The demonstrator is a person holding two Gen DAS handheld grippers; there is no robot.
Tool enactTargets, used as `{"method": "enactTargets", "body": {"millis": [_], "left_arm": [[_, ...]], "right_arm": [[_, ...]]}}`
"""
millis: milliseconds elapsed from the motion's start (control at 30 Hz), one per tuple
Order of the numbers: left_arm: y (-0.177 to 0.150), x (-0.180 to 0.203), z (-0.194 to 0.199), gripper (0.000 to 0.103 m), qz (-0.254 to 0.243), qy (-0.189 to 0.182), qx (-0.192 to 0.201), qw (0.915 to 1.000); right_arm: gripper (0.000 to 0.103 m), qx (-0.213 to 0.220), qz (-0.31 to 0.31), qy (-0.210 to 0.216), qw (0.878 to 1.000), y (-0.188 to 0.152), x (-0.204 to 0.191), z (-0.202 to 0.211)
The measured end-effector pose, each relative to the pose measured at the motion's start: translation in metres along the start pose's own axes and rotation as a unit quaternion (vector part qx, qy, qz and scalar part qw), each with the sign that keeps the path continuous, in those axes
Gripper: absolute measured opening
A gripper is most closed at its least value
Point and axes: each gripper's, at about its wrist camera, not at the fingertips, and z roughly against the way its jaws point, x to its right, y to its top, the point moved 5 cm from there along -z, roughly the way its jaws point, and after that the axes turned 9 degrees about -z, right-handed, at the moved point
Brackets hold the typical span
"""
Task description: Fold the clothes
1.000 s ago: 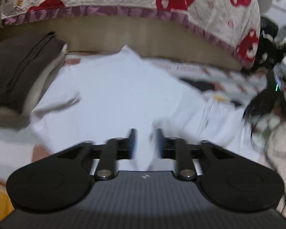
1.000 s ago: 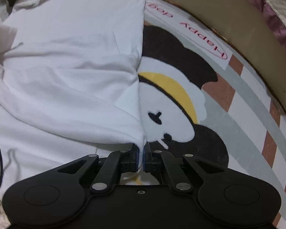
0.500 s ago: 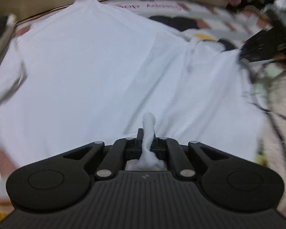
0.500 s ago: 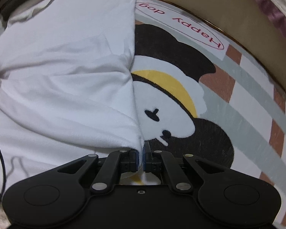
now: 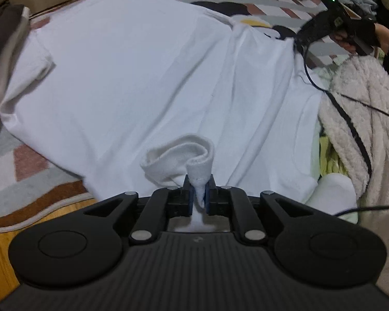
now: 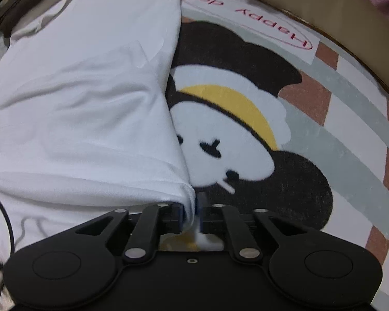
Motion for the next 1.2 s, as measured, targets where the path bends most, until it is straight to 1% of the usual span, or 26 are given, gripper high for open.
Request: {"method": "enactTargets", "body": {"millis": [33, 67, 100, 133, 167, 200, 233, 300, 367, 400, 433, 467, 533, 567, 700, 733, 800, 867, 967, 1033, 1100, 1133, 1200], "left_arm": [[-0.002, -0.002, 0.001, 0.013, -0.002, 0.003, -0.006, 1.0000], [-0.004, -0.004, 0.001, 0.016, -0.004, 0.005, -0.012, 0.9999], [-0.006, -0.007, 0.002, 0.022, -0.005, 0.008, -0.018, 0.9998], [-0.009, -0.011, 0.006, 0.025, -0.005, 0.010, -0.019, 0.9998], [-0.012, -0.015, 0.011, 0.025, -0.005, 0.017, -0.019, 0.9997], [-0.016, -0.019, 0.016, 0.026, -0.005, 0.023, -0.018, 0.9995], [-0.018, -0.022, 0.019, 0.029, -0.002, 0.033, -0.016, 0.9993], [-0.021, -0.031, 0.028, 0.030, 0.006, 0.052, -0.005, 0.9986], [-0.016, -0.042, 0.032, 0.031, 0.033, 0.065, 0.024, 0.9970], [-0.013, -0.048, 0.035, 0.033, 0.047, 0.071, 0.039, 0.9956], [-0.008, -0.054, 0.034, 0.035, 0.069, 0.062, 0.058, 0.9939], [-0.005, -0.053, 0.026, 0.036, 0.066, 0.055, 0.053, 0.9949], [0.001, -0.050, 0.011, 0.043, 0.058, 0.041, 0.042, 0.9966], [0.004, -0.048, 0.003, 0.043, 0.054, 0.034, 0.037, 0.9972], [0.016, -0.042, -0.028, 0.044, 0.039, 0.007, 0.016, 0.9991], [0.018, -0.041, -0.035, 0.041, 0.034, 0.000, 0.010, 0.9994], [0.002, -0.028, -0.036, 0.041, -0.018, 0.023, -0.030, 0.9991], [-0.013, -0.016, -0.036, 0.043, -0.068, 0.045, -0.069, 0.9942], [-0.029, -0.018, -0.023, 0.044, -0.062, 0.053, -0.077, 0.9937], [-0.033, -0.025, -0.015, 0.044, -0.044, 0.057, -0.067, 0.9952], [-0.030, -0.028, -0.007, 0.044, -0.037, 0.063, -0.043, 0.9964], [-0.028, -0.030, -0.003, 0.044, -0.035, 0.067, -0.031, 0.9967], [-0.017, -0.040, 0.001, 0.044, -0.026, 0.091, -0.003, 0.9955]], "right_arm": [[0.039, -0.007, 0.002, -0.005, 1.000, -0.001, 0.002, 0.002], [0.044, -0.015, 0.004, -0.011, 1.000, -0.002, 0.003, 0.003], [0.048, -0.013, -0.004, 0.000, 1.000, -0.002, 0.005, 0.008], [0.048, -0.010, -0.014, 0.011, 1.000, -0.003, 0.007, 0.013], [0.050, -0.007, -0.024, 0.023, 0.999, -0.003, 0.009, 0.017], [0.057, -0.005, -0.034, 0.035, 0.999, -0.004, 0.011, 0.022], [0.061, -0.002, -0.043, 0.047, 0.998, -0.005, 0.013, 0.027], [0.062, 0.004, -0.063, 0.071, 0.996, -0.006, 0.016, 0.037], [0.062, 0.009, -0.082, 0.094, 0.992, -0.007, 0.020, 0.047], [0.062, 0.012, -0.092, 0.106, 0.990, -0.007, 0.022, 0.052], [0.062, 0.018, -0.104, 0.111, 0.988, -0.005, 0.022, 0.053], [0.062, 0.024, -0.114, 0.116, 0.986, -0.002, 0.020, 0.053], [0.062, 0.032, -0.115, 0.124, 0.985, 0.005, 0.008, 0.051], [0.062, 0.036, -0.112, 0.126, 0.985, 0.009, 0.001, 0.051], [0.062, 0.050, -0.078, 0.112, 0.989, 0.024, -0.027, 0.045], [0.062, 0.053, -0.073, 0.112, 0.990, 0.027, -0.031, 0.044], [0.062, 0.053, -0.062, 0.110, 0.991, 0.031, -0.037, 0.039], [0.062, 0.048, -0.053, 0.107, 0.992, 0.032, -0.040, 0.033], [0.062, 0.030, -0.052, 0.093, 0.994, 0.025, -0.034, 0.022], [0.062, 0.022, -0.062, 0.083, 0.994, 0.020, -0.026, 0.017], [0.062, 0.019, -0.075, 0.077, 0.994, 0.017, -0.017, 0.016], [0.062, 0.019, -0.086, 0.081, 0.993, 0.016, -0.013, 0.017], [0.062, 0.020, -0.107, 0.088, 0.990, 0.013, -0.005, 0.020]]}}
